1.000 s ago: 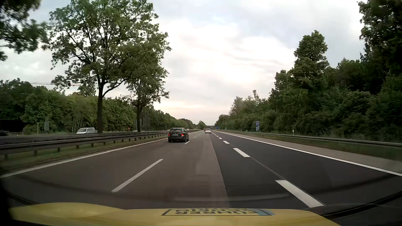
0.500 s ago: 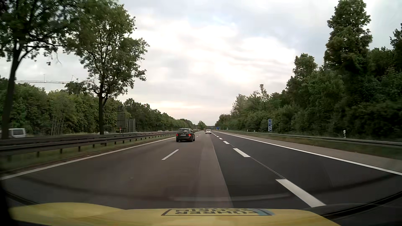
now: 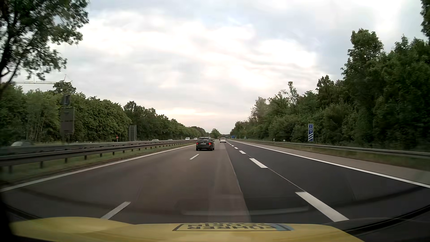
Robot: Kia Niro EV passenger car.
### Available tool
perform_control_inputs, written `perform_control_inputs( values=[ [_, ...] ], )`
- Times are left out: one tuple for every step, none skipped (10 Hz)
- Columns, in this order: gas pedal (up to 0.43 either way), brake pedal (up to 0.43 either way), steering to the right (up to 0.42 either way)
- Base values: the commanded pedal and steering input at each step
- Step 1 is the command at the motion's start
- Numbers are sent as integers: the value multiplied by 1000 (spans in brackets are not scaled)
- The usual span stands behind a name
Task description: Follow the waypoints while adhering to traffic rules and regulations
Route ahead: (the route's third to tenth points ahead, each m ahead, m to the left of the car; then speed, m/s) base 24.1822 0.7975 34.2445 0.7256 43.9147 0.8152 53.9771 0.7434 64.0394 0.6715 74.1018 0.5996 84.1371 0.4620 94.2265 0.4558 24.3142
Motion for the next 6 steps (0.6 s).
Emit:
perform_control_inputs(
  values=[
    [228,0,-1],
    [228,0,-1],
    [228,0,-1],
    [228,0,-1],
    [228,0,-1],
    [228,0,0]
  ],
)
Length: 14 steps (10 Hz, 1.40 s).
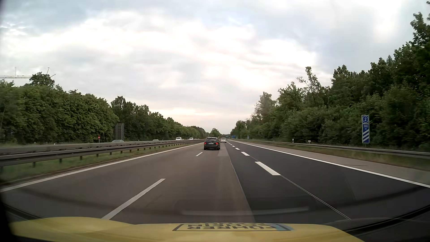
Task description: Follow the waypoints while adhering to traffic rules and regulations
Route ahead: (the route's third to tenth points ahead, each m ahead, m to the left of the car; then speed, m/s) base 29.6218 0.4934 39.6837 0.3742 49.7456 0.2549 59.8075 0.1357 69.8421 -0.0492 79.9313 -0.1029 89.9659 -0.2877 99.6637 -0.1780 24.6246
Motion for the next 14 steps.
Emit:
perform_control_inputs(
  values=[
    [228,0,0],
    [228,0,0],
    [228,0,0],
    [228,0,0],
    [228,0,0],
    [228,0,0],
    [228,0,0],
    [220,0,0],
    [220,0,0],
    [220,0,0],
    [220,0,0],
    [220,0,0],
    [220,0,0],
    [220,0,-1]
  ],
)
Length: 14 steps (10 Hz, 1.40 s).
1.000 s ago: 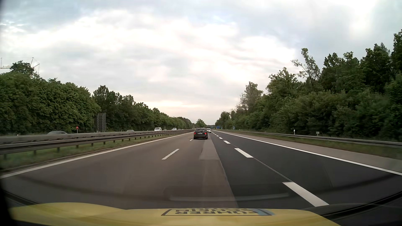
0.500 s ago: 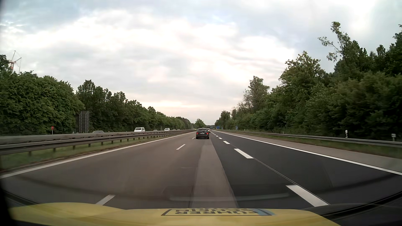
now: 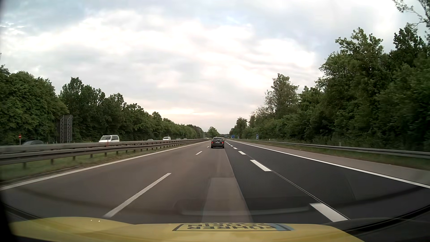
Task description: Follow the waypoints while adhering to traffic rules and regulations
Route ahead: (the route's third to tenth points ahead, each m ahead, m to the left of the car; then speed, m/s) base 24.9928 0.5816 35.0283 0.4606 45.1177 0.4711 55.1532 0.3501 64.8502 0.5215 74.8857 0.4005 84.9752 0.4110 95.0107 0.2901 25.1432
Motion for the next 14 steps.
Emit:
perform_control_inputs(
  values=[
    [220,0,-1],
    [220,0,-1],
    [220,0,-2],
    [220,0,-2],
    [220,0,-2],
    [228,0,-2],
    [228,0,-3],
    [228,0,-3],
    [228,0,-3],
    [228,0,-3],
    [228,0,-3],
    [228,0,-3],
    [228,0,-3],
    [228,0,-3]
  ],
)
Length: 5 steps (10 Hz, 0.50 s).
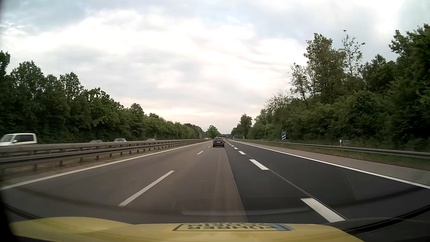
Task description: Follow the waypoints while adhering to traffic rules and regulations
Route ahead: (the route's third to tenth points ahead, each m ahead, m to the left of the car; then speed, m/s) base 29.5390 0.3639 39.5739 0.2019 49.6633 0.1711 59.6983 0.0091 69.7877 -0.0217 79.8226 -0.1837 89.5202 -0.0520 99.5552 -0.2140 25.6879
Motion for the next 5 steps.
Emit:
perform_control_inputs(
  values=[
    [228,0,-1],
    [228,0,-1],
    [228,0,0],
    [228,0,0],
    [228,0,0]
  ],
)
